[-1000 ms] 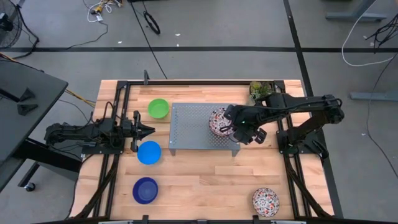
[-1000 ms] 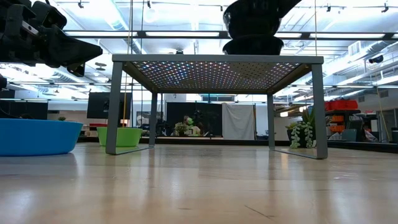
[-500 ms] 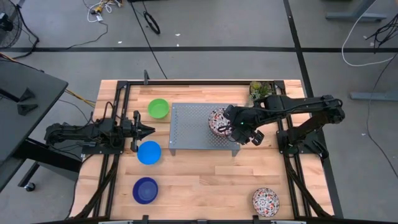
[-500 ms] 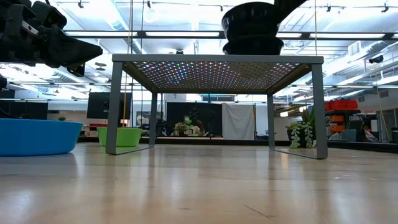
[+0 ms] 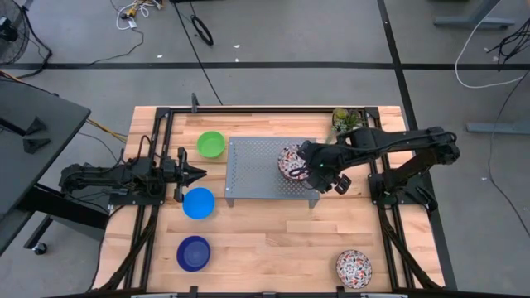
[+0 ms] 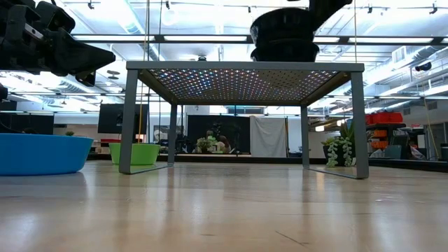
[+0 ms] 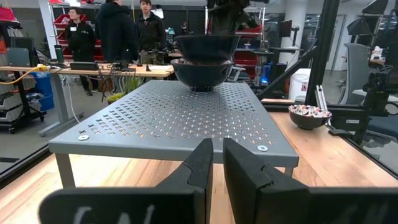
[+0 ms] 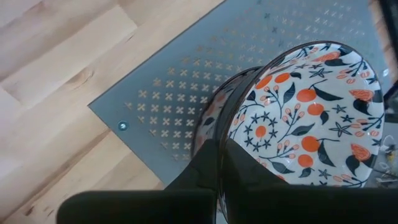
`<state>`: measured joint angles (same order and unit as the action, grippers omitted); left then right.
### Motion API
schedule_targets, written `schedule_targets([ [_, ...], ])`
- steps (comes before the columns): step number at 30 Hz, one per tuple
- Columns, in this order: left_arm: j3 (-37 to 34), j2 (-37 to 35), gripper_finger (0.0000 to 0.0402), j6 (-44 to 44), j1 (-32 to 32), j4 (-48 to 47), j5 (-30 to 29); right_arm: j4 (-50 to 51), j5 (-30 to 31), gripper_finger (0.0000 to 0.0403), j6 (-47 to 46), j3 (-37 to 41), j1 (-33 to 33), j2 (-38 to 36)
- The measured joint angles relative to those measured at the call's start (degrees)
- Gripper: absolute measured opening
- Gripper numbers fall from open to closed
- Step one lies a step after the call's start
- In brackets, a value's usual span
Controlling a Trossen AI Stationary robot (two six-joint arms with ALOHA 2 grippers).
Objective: Pick & Place Mini bowls
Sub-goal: Stack the top white patterned bowl on top of the other white patterned bowl on the shelf
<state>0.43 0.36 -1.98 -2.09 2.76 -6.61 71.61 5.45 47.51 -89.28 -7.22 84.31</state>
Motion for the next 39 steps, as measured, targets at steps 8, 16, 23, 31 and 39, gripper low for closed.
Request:
schedule_targets([
  [8,0.0,0.0,0.0044,0.0,0.0,0.0,0.0,-1.9,0.0,0.0000,-0.6,1.5,0.0,0.0],
  [16,0.0,0.0,0.0044,0.0,0.0,0.0,0.0,-2.0,0.1,0.0000,-2.1,2.6,0.8,0.0],
  [23,0.0,0.0,0.0044,0.0,0.0,0.0,0.0,-1.4,0.0,0.0000,-2.3,2.6,1.2,0.0],
  [31,0.0,0.0,0.0044,0.0,0.0,0.0,0.0,-2.1,0.0,0.0000,-3.0,2.9,1.2,0.0],
  [39,0.0,0.0,0.0044,0.0,0.0,0.0,0.0,-2.8,0.1,0.0000,-3.0,4.7,1.2,0.0],
])
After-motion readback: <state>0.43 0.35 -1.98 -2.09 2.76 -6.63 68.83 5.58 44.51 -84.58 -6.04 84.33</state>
